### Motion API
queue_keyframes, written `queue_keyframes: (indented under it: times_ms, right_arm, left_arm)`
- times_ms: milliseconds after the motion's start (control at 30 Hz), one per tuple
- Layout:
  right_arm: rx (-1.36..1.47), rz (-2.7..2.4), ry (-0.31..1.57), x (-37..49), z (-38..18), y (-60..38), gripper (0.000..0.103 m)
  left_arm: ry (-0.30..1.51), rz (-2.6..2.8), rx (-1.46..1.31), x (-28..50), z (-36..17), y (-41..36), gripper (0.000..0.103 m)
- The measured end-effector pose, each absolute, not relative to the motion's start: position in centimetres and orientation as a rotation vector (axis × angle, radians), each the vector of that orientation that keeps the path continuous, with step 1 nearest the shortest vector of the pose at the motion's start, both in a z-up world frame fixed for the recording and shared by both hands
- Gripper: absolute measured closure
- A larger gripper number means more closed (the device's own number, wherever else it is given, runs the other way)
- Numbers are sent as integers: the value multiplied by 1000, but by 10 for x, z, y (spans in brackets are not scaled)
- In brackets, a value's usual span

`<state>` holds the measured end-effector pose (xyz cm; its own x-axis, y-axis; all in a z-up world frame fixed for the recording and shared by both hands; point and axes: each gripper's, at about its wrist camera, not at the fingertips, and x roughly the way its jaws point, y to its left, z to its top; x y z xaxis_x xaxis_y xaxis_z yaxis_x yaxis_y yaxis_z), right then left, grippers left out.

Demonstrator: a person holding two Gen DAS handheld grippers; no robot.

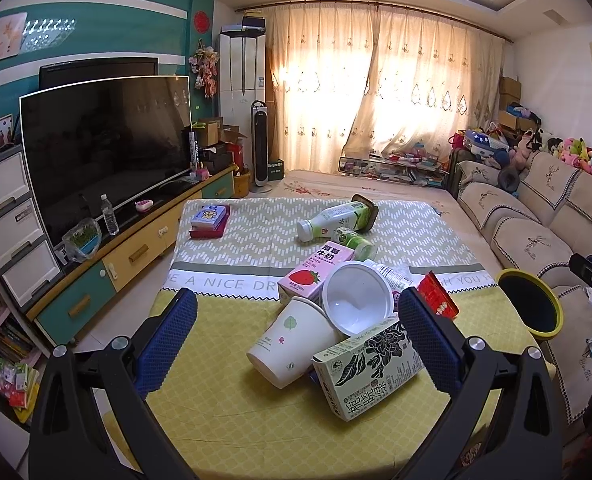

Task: Collect trash
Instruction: 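Move the right tool toward the red snack wrapper on the table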

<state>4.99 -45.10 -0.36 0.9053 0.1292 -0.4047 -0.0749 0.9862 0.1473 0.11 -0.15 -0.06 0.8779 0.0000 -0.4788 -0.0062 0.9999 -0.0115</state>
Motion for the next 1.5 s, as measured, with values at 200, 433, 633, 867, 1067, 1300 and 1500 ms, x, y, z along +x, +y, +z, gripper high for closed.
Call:
queue_keyframes:
  times_ms: [200,433,633,867,1067,1300,1500]
  right_arm:
    - [129,110,432,51,-5,-451,6]
    - [128,110,436,53,-6,-450,6]
    - [130,111,435,52,-7,-450,6]
    - [130,110,439,54,-9,-450,6]
    - [129,110,441,56,-11,-449,6]
    - [131,113,452,59,-18,-448,6]
    - [142,151,483,67,-25,-444,6]
  left_arm:
    - [505,3,-13,5,-5,-2,4]
    - [509,1,-11,7,-9,-3,4]
    - [513,0,-10,8,-10,-4,4]
    - [516,1,-9,10,-13,-5,4]
    - [516,1,-9,10,-13,-6,4]
    - [524,1,-9,13,-17,-6,4]
    - [530,4,-6,16,-19,-5,4]
